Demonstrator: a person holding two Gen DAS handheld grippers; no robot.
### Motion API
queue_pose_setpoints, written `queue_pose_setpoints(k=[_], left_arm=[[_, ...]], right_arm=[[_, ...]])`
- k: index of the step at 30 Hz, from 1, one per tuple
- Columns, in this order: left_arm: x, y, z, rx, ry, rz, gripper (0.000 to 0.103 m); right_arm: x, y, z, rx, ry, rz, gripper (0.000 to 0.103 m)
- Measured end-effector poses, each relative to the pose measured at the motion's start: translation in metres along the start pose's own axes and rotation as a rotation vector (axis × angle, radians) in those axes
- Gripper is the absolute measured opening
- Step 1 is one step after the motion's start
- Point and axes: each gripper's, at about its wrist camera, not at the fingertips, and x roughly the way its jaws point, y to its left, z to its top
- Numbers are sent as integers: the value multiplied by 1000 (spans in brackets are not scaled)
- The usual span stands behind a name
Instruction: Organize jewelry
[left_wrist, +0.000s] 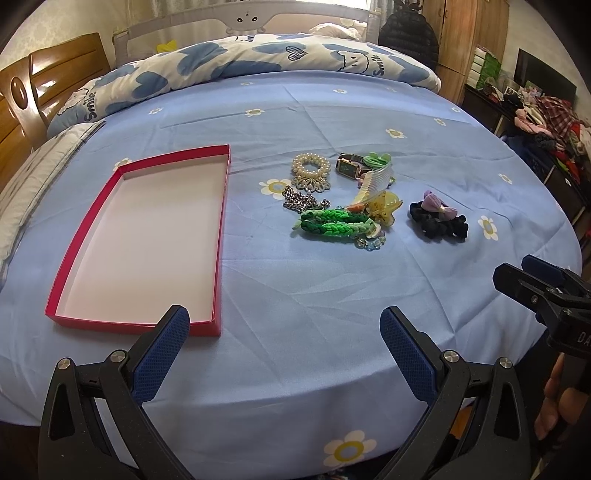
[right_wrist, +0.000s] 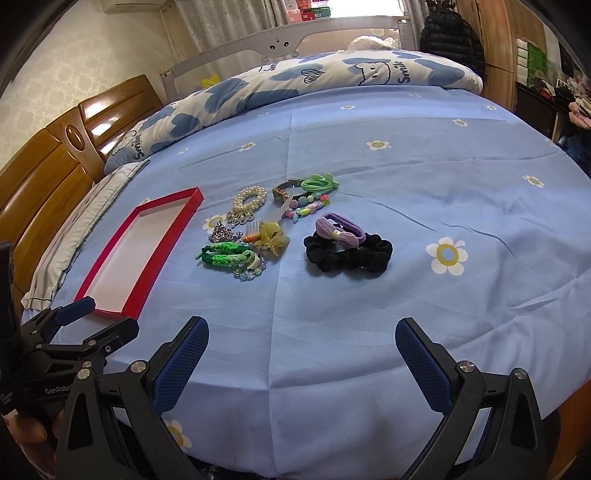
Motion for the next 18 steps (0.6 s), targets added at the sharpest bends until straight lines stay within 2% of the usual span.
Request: queue_pose_setpoints(k=[18], left_arm=[[1,-1,-2,-2,0,0,103]], right_arm=[[-3,1,1,0,-7,8,102]])
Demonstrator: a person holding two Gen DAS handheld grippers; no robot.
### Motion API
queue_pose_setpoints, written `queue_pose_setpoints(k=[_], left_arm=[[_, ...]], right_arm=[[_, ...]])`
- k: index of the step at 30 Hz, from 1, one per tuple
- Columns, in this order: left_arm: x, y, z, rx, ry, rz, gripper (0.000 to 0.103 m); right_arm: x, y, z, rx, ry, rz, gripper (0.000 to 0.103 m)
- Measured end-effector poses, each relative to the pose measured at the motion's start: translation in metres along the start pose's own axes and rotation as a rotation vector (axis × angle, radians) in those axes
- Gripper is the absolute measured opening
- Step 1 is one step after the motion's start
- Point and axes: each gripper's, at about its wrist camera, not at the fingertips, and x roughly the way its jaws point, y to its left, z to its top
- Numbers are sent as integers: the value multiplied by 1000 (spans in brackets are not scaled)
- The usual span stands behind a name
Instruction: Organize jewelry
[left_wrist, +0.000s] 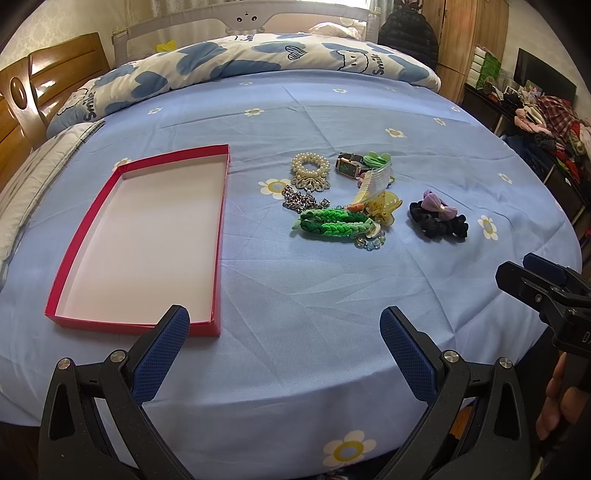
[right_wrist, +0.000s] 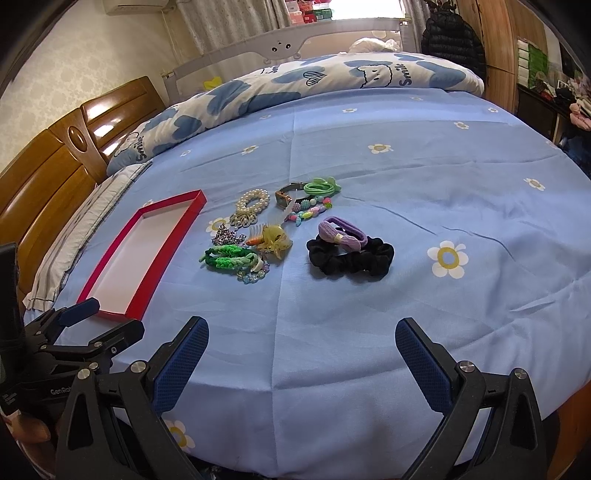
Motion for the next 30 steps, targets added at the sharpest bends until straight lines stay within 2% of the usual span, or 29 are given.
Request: queue_pose_setpoints(k=[20,28,30], left_arm=[[5,-3,0,2,10,-7,103],[16,1,18,-4,19,-41,103],[21,1,25,-2,25,-48,103]], right_arm=[[-2,1,0,4,-12,3,102],[0,-17,12,47,-35,30,100],[3,-23,18,62,-37,35,96]])
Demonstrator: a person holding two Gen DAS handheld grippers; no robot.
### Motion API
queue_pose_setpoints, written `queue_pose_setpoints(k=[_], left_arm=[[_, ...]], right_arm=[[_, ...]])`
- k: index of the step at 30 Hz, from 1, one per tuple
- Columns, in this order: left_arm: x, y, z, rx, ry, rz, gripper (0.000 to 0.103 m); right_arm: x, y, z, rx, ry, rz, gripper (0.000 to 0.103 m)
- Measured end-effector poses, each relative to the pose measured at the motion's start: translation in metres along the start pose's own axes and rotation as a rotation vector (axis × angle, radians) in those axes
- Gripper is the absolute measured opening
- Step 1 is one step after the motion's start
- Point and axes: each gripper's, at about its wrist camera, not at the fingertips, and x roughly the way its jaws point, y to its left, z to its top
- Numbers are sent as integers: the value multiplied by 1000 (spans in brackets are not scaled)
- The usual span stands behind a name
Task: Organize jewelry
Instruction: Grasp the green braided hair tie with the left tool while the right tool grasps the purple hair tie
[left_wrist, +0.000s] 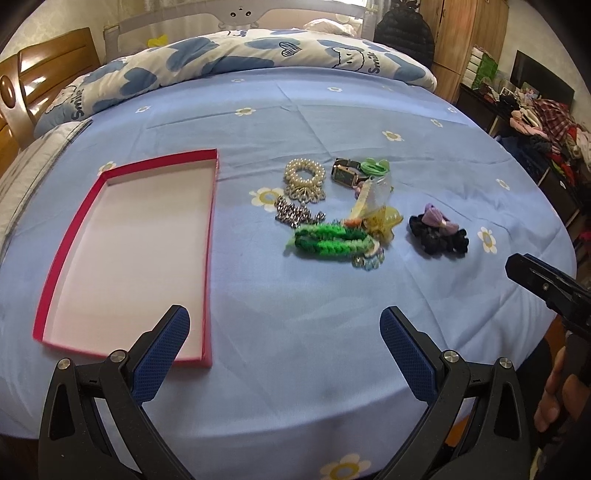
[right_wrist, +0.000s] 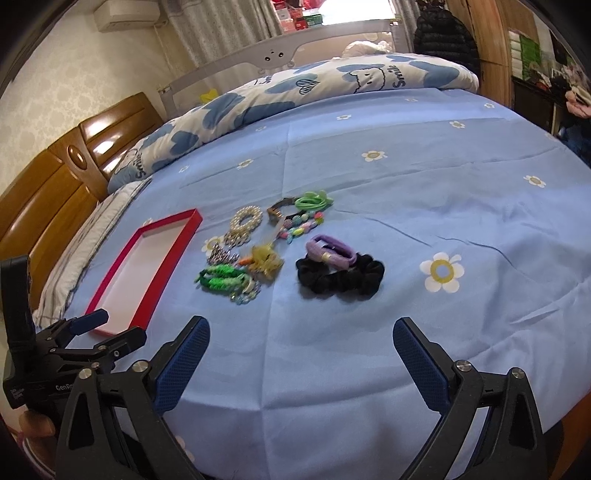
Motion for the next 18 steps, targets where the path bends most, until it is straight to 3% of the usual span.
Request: queue_pose_setpoints(k=[9,18], left_arm=[[27,0,28,11,28,-19,95],[73,2,55,15,99,-35,94]], right_arm=[[25,-14,18,11,16,29,70],[59,-14,39,-48,47,27,65]])
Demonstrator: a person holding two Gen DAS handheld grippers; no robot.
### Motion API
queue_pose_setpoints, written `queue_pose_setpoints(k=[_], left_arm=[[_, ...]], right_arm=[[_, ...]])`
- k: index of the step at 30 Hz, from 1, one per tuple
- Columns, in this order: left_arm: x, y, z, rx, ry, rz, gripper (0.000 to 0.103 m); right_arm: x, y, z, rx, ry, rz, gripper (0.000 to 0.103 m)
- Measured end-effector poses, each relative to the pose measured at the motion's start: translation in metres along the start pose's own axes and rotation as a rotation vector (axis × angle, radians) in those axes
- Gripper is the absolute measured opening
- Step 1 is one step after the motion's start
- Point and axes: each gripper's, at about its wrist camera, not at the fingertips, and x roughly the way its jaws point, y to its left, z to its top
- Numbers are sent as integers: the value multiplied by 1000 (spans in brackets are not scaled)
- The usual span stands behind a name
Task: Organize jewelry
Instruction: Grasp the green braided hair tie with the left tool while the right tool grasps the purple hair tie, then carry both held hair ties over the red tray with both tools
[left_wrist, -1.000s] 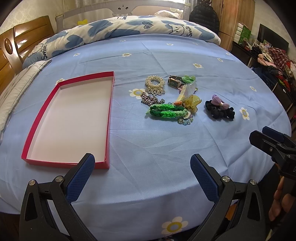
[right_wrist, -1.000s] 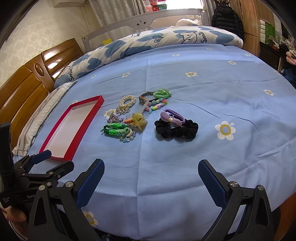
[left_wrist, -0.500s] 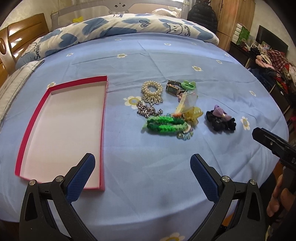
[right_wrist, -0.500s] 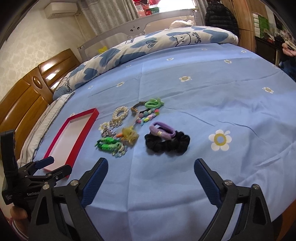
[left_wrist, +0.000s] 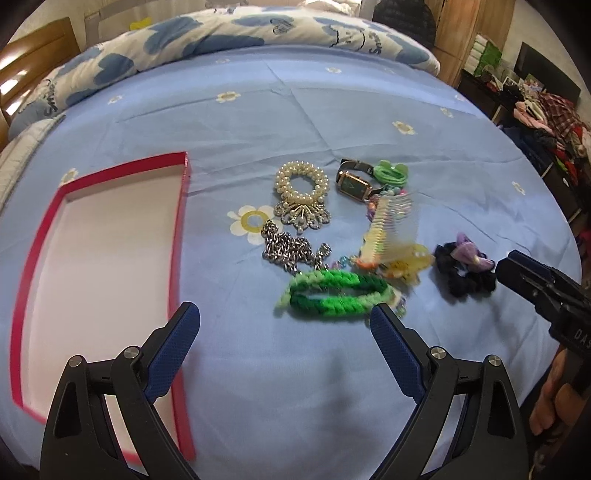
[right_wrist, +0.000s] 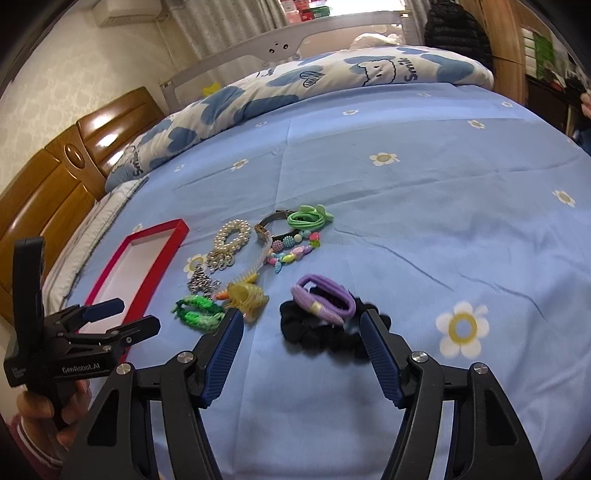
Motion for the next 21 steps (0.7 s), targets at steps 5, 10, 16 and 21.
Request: queue_pose_setpoints(k=[5,10,16,21], left_arm=[[21,-2,8,13,43,-20,84],[35,-7,6,20,84,-57,67],[30,-11,2,37,79,-109,22],[17,-7,-5,34,61,-144,10]], right_arm=[[24,-1,6,-40,49,-17,55],[42,-3,5,-64,94,-38,40],[45,-7,1,-66,95,-37,16],[29,-8,3,-42,46,-18,14]])
